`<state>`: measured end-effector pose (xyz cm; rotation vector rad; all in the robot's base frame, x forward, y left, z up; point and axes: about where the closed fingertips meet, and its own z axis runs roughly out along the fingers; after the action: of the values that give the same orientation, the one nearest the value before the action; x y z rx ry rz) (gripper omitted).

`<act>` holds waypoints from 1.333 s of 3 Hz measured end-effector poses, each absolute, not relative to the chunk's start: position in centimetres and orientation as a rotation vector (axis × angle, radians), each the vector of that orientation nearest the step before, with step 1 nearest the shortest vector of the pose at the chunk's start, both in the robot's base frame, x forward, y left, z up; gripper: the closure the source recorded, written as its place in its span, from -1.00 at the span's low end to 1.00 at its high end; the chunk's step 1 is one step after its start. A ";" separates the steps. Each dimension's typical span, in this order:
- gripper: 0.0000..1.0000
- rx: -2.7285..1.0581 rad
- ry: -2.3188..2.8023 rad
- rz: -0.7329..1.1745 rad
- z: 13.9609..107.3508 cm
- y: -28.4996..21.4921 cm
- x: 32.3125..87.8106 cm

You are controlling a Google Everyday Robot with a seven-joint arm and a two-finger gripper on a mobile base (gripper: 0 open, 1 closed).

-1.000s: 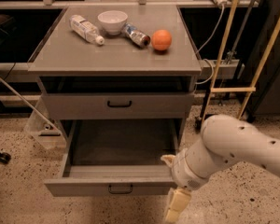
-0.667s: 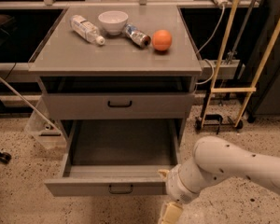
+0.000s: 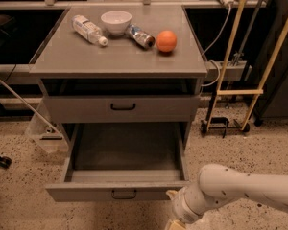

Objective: Close middle drawer

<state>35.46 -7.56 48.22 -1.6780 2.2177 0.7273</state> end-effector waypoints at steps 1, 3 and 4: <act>-1.00 -1.627 2.310 0.713 44.9 -8.6 35.5; -1.00 -1.622 2.416 0.670 40.6 -8.6 38.0; -1.00 -1.658 2.391 0.645 40.3 -6.3 40.6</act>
Offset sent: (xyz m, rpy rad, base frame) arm 0.0205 -0.0221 -0.0874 -0.1444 0.1002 -0.1179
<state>40.62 -6.34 40.26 -1.6577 2.3914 0.6447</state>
